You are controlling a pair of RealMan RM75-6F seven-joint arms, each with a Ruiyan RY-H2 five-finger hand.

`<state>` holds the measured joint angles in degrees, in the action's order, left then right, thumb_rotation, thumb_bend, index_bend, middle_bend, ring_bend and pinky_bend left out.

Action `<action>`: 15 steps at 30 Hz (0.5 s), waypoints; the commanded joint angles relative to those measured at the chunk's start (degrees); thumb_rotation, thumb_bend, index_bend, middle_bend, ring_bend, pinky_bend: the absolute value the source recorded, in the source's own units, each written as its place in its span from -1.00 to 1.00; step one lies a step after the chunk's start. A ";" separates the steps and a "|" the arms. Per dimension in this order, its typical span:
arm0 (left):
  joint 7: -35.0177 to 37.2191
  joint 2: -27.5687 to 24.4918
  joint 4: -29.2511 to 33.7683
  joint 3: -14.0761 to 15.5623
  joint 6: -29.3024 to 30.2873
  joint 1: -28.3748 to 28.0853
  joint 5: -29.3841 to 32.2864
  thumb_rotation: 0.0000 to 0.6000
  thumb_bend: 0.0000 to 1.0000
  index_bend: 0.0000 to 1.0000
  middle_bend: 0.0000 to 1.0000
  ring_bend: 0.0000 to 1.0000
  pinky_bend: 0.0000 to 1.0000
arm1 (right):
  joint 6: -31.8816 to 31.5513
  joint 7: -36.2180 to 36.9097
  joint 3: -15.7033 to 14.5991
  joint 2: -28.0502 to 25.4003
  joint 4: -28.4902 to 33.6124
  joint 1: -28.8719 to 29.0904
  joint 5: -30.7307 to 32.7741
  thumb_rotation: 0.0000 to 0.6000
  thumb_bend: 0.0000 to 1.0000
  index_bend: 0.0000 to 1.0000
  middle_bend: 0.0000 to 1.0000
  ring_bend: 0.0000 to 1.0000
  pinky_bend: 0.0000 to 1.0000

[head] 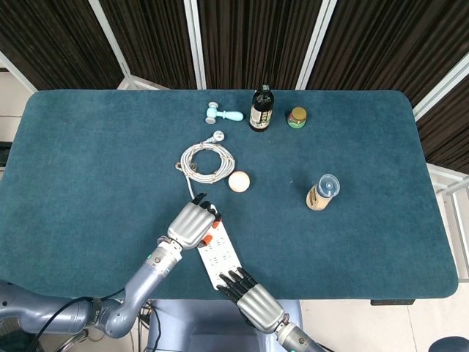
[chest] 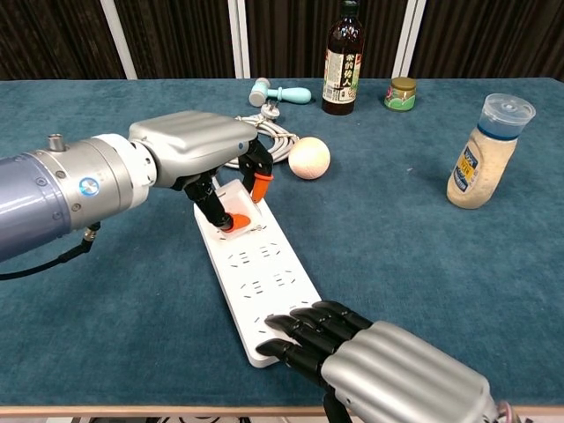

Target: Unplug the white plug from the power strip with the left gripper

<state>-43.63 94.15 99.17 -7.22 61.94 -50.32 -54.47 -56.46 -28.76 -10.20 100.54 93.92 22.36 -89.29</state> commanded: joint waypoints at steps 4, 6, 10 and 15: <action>1.10 -0.51 0.63 -0.57 0.62 0.20 -0.38 1.00 -0.32 0.54 0.54 -0.42 -0.73 | 0.01 0.13 -0.02 -0.16 0.02 0.00 -0.01 1.00 0.87 -0.77 -0.86 -0.90 -0.81; 1.81 -0.79 1.12 -1.58 0.83 0.02 -0.52 1.00 -0.32 0.54 0.54 -0.42 -0.73 | 0.01 0.10 -0.04 -0.13 -0.03 -0.03 -0.01 1.00 0.87 -0.77 -0.86 -0.90 -0.81; 2.64 -1.74 2.53 -3.78 1.17 -0.64 -0.57 1.00 -0.32 0.54 0.53 -0.42 -0.73 | -0.05 0.07 0.05 0.09 -0.03 -0.07 -0.06 1.00 0.87 -0.77 -0.87 -0.90 -0.81; 2.49 -3.34 3.46 -5.59 1.47 -1.38 0.10 1.00 -0.32 0.54 0.53 -0.42 -0.73 | -0.23 -0.22 0.34 0.26 0.08 -0.04 -0.15 1.00 0.87 -0.77 -0.87 -0.90 -0.81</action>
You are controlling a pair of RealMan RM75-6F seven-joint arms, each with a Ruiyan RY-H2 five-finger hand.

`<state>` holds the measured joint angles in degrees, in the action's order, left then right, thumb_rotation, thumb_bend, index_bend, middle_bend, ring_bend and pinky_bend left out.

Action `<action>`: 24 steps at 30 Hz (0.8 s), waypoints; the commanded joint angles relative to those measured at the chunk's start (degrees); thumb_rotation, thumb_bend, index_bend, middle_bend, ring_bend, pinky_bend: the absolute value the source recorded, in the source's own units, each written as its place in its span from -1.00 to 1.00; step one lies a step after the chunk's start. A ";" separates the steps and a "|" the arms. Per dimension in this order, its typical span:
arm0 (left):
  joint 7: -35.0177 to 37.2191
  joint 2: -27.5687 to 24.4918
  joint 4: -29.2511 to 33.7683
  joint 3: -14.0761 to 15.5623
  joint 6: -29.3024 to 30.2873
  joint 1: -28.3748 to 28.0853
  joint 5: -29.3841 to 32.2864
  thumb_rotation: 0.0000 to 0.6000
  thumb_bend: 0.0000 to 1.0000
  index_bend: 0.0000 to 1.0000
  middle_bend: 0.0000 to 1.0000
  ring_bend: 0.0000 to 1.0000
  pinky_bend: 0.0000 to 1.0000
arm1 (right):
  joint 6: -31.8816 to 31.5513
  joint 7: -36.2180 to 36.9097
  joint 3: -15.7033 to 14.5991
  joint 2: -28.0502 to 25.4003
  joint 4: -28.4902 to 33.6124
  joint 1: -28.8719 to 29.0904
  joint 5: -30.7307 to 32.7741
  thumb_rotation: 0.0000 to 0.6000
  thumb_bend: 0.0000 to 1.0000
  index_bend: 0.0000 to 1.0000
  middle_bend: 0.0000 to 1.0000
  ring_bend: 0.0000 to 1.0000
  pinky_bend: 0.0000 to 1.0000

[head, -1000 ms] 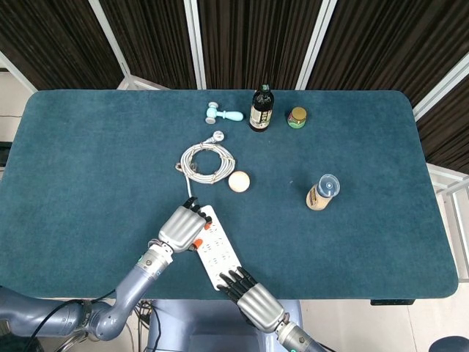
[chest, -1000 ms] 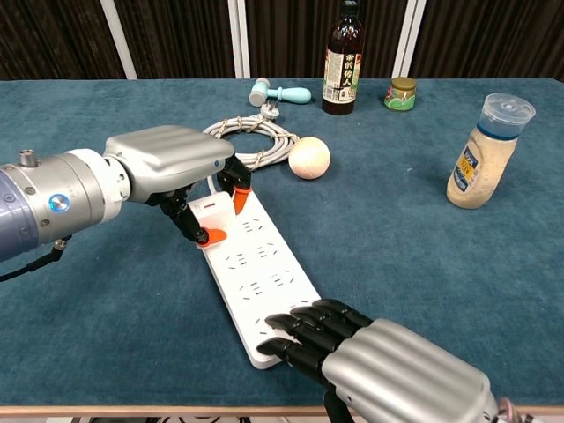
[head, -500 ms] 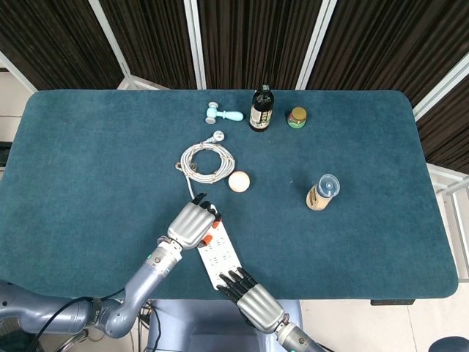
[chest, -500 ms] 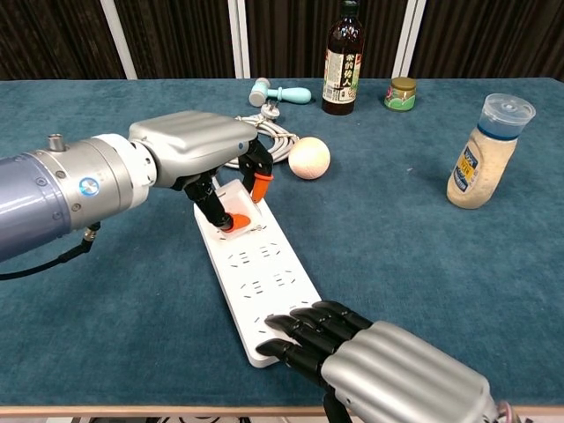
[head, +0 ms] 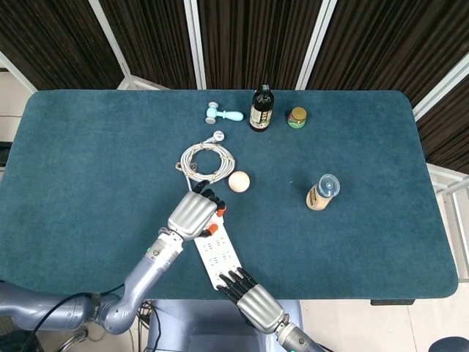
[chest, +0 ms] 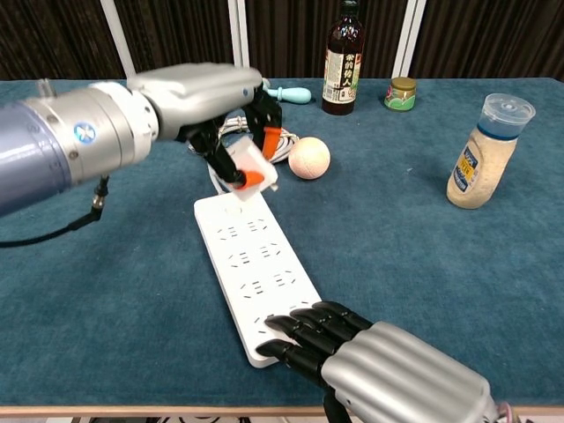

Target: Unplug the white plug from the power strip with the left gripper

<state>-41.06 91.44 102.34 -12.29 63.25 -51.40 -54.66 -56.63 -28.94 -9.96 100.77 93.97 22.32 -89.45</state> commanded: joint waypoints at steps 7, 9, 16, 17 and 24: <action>-0.07 -3.64 -0.69 -0.20 0.07 -0.17 0.59 1.00 -0.32 0.54 0.53 -0.42 -0.73 | -0.54 -0.29 1.31 0.04 -0.14 0.14 0.42 1.00 0.87 -0.77 -0.86 -0.90 -0.81; 0.50 -4.41 -1.54 0.44 -0.31 0.16 0.60 1.00 -0.32 0.54 0.53 -0.42 -0.73 | -0.86 -0.20 1.93 0.12 -0.23 0.21 0.56 1.00 0.87 -0.77 -0.87 -0.90 -0.81; 3.26 -5.77 -5.06 1.70 -1.28 1.24 0.33 1.00 -0.32 0.52 0.52 -0.42 -0.73 | -2.23 1.18 5.10 -0.12 0.16 0.90 1.07 1.00 0.87 -0.77 -0.87 -0.90 -0.81; 3.47 -5.93 -5.55 1.86 -1.45 1.31 0.24 1.00 -0.32 0.51 0.52 -0.42 -0.73 | -2.45 1.28 5.63 -0.22 0.27 1.07 1.10 1.00 0.84 -0.78 -0.87 -0.90 -0.81; 4.94 -6.15 -9.76 3.00 -2.14 2.20 0.41 1.00 -0.32 0.45 0.47 -0.42 -0.73 | -4.00 0.41 9.32 -0.84 1.62 1.80 2.68 1.00 0.55 -0.80 -0.87 -0.90 -0.83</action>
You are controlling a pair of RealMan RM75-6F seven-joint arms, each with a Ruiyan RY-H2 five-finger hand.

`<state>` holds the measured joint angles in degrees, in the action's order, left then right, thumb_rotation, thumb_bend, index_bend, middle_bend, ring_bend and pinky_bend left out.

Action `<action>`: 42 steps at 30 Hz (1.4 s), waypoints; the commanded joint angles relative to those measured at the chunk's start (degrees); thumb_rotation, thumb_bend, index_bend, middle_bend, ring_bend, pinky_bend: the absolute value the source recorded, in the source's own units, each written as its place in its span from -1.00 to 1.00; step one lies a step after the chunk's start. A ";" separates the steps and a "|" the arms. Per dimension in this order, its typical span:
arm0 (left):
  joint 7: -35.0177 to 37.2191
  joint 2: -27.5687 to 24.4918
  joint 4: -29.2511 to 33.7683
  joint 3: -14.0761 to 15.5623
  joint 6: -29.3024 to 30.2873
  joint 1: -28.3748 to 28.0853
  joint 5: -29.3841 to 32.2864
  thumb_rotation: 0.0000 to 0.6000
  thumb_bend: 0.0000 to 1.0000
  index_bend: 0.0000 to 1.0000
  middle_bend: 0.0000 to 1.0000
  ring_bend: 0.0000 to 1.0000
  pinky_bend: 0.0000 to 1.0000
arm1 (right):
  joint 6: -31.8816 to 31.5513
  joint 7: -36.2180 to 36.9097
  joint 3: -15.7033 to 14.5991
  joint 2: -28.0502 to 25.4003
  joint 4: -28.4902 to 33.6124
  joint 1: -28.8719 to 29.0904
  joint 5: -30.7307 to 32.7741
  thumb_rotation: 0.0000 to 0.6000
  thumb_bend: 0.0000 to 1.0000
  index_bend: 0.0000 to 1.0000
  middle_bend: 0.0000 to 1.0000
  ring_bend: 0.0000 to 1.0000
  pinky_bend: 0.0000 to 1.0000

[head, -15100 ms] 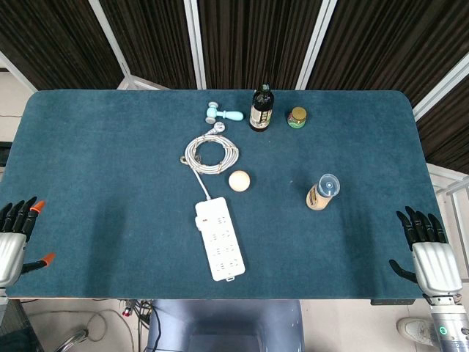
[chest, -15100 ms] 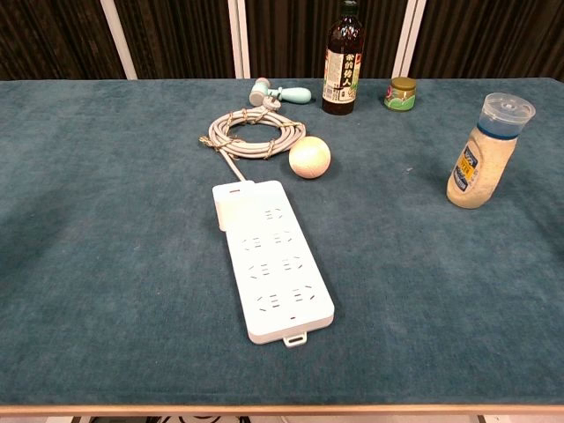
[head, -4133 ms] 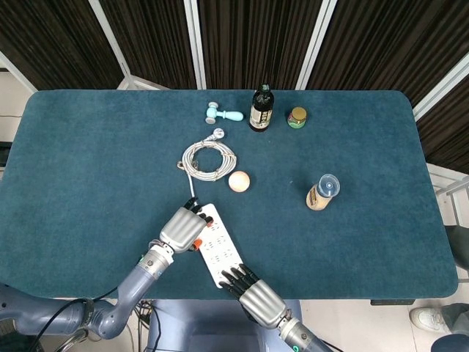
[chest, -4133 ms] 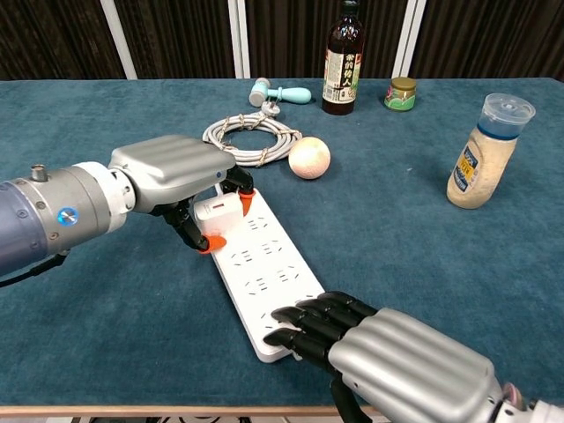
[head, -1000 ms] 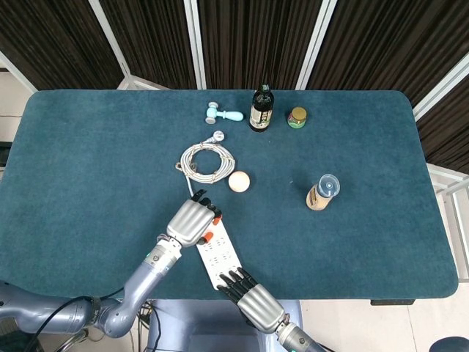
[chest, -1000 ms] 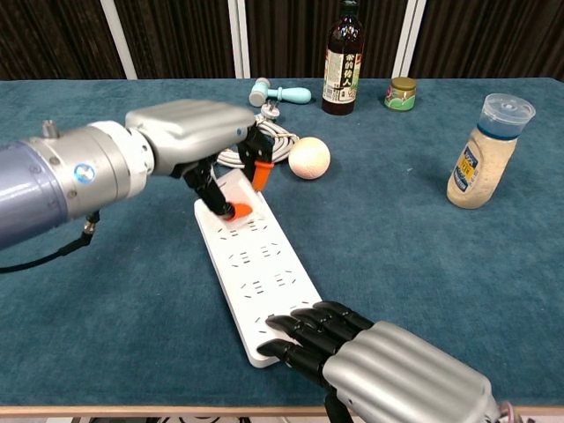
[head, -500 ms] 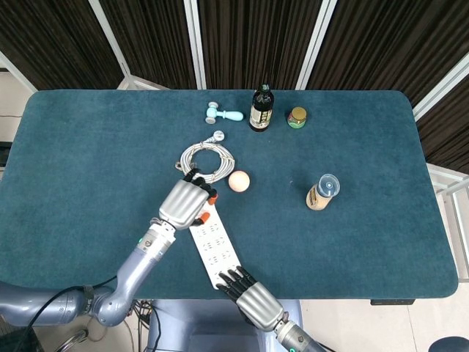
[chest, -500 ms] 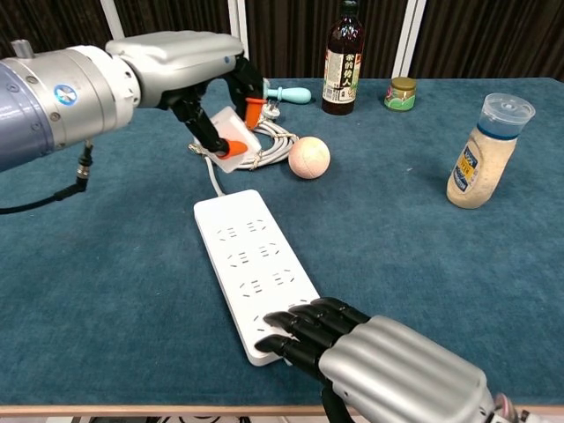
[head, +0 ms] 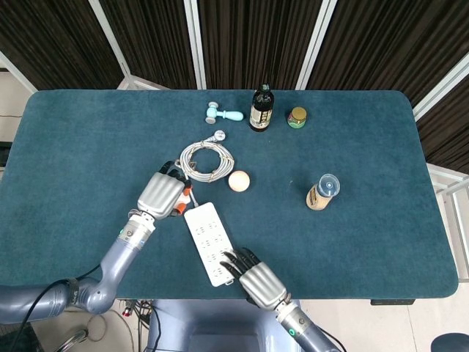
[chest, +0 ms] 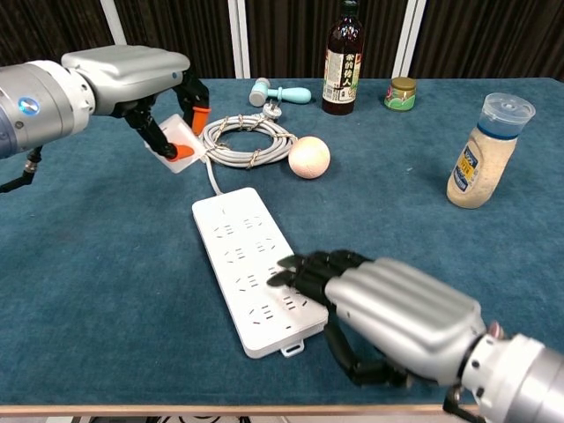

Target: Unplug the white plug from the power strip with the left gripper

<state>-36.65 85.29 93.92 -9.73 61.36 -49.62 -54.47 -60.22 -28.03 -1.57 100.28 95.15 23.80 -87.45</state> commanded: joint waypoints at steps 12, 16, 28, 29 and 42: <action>-0.03 0.37 -6.71 1.95 -1.15 1.65 2.50 1.00 -0.60 -0.08 -0.13 -0.57 -0.81 | -2.45 -0.65 4.88 -4.33 0.70 1.26 2.84 1.00 0.34 -0.87 -0.87 -0.92 -0.84; -0.63 0.21 -7.33 2.05 -1.04 1.98 3.39 1.00 -0.82 -0.40 -0.49 -0.75 -0.90 | -3.17 0.29 6.49 -6.74 0.80 1.68 3.56 1.00 0.31 -0.89 -0.87 -0.92 -0.84; 5.52 -3.31 -4.58 0.87 1.75 5.70 2.12 1.00 -0.98 -0.68 -0.73 -0.88 -0.93 | -6.36 3.82 9.18 -16.64 1.92 0.35 6.53 1.00 -0.13 -1.00 -0.90 -1.00 -0.93; 6.30 -4.33 -3.47 1.16 2.69 6.51 0.97 1.00 -0.98 -0.69 -0.74 -0.89 -0.93 | -6.94 4.32 9.18 -17.86 2.17 -0.14 6.74 1.00 -0.13 -1.00 -0.92 -1.00 -0.95; 19.11 -14.20 5.50 10.84 22.26 23.13 -20.56 1.00 -0.99 -0.84 -0.86 -0.97 -0.96 | -14.81 9.33 5.98 -29.85 7.13 -7.66 6.84 1.00 -0.20 -1.00 -1.00 -1.00 -1.00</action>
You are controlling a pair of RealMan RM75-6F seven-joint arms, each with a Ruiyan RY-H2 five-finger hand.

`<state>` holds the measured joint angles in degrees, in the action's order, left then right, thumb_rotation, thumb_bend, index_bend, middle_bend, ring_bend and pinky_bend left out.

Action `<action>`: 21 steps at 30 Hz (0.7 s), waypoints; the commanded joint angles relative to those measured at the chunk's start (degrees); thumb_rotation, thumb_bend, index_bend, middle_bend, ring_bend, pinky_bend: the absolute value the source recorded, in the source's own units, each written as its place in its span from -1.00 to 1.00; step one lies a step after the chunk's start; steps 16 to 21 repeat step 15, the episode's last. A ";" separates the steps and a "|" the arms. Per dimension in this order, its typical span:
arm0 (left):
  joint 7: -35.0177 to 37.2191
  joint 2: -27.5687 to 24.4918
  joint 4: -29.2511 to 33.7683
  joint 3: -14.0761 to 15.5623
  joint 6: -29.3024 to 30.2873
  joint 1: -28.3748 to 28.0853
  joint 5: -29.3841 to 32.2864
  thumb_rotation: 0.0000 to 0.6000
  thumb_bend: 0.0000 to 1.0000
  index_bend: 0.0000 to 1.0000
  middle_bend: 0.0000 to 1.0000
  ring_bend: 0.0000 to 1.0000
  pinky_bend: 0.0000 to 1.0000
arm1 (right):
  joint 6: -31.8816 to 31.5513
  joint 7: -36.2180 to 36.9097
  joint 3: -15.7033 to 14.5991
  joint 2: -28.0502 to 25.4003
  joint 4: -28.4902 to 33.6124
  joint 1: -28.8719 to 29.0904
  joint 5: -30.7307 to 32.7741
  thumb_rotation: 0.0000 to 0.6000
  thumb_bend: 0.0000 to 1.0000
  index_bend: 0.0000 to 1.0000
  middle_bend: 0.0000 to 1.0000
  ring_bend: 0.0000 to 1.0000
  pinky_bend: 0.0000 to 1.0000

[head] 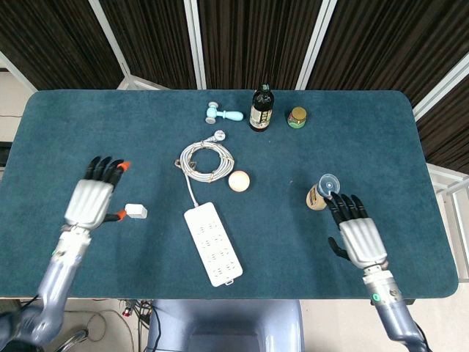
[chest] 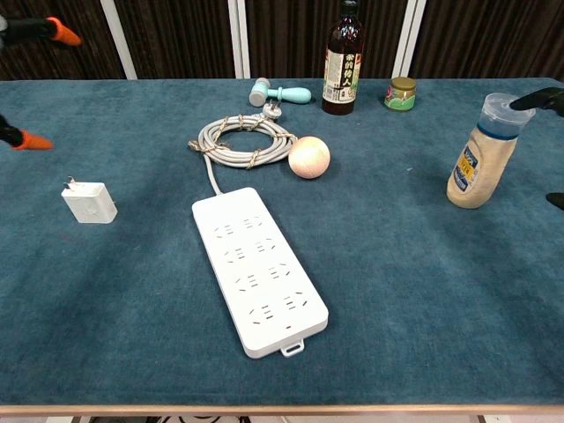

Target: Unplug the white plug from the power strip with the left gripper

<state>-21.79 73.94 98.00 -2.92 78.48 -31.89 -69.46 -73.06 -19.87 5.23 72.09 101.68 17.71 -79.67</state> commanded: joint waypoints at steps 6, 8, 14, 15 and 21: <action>8.54 -5.10 -1.52 7.52 9.38 11.07 -10.62 1.00 -0.99 -0.94 -0.94 -1.00 -1.00 | -6.18 5.92 -1.43 -3.85 -1.11 -4.78 -1.76 1.00 -0.29 -1.00 -1.00 -1.00 -1.00; 9.95 -5.34 -2.62 7.88 9.77 12.24 -11.30 1.00 -0.99 -0.98 -0.97 -1.00 -1.00 | -7.18 7.61 -1.23 -3.63 -2.19 -5.43 -1.76 1.00 -0.30 -1.00 -1.00 -1.00 -1.00; 14.63 -4.33 -7.03 7.64 9.88 14.91 -11.52 1.00 -0.99 -1.00 -1.00 -1.00 -1.00 | -9.16 9.73 -0.80 -2.18 -5.41 -6.44 -2.35 1.00 -0.31 -1.00 -1.00 -1.00 -1.00; 15.21 -4.20 -7.38 7.34 9.62 15.05 -11.13 1.00 -0.99 -1.00 -1.00 -1.00 -1.00 | -8.97 9.78 -0.77 -2.02 -5.53 -6.44 -2.10 1.00 -0.31 -1.00 -1.00 -1.00 -1.00; 15.21 -4.20 -7.38 7.34 9.62 15.05 -11.13 1.00 -0.99 -1.00 -1.00 -1.00 -1.00 | -8.97 9.78 -0.77 -2.02 -5.53 -6.44 -2.10 1.00 -0.31 -1.00 -1.00 -1.00 -1.00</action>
